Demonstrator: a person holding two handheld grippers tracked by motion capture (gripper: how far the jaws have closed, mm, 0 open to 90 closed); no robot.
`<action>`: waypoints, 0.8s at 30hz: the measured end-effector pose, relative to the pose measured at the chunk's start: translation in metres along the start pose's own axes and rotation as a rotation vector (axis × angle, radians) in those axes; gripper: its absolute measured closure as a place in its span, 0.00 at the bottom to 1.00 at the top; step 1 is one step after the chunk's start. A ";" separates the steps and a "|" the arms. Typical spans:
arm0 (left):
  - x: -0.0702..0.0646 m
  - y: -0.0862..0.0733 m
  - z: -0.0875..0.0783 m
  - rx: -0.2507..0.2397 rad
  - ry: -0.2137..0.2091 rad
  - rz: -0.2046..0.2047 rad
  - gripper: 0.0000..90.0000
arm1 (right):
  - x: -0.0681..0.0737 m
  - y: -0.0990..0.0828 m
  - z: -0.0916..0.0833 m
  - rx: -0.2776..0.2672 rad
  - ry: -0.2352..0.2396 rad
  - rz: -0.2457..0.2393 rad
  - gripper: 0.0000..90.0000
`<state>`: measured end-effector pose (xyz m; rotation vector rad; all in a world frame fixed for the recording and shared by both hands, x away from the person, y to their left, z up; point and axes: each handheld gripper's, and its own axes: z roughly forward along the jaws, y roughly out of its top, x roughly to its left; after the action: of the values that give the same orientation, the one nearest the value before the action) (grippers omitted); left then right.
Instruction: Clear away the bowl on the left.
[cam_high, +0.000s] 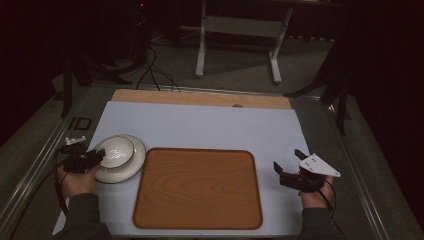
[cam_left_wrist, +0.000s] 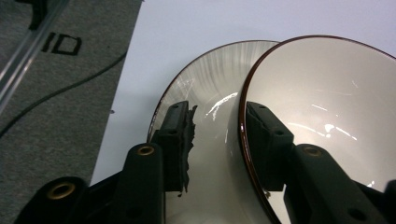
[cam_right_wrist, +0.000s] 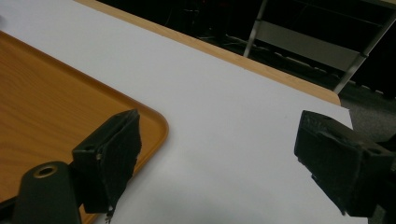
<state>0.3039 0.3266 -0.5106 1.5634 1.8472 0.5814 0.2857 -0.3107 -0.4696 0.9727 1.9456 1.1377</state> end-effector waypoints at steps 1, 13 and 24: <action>0.000 0.000 0.000 0.002 -0.003 -0.004 0.71 | 0.000 0.000 0.000 -0.002 0.000 -0.003 0.16; -0.001 0.001 0.001 0.024 -0.033 -0.012 0.87 | 0.001 0.000 -0.002 -0.011 -0.007 -0.008 0.16; 0.000 0.002 -0.001 0.036 -0.040 -0.068 0.91 | 0.001 0.001 -0.003 -0.017 -0.017 0.000 0.16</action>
<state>0.3050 0.3268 -0.5086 1.5177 1.8828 0.4853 0.2831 -0.3113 -0.4680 0.9706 1.9194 1.1404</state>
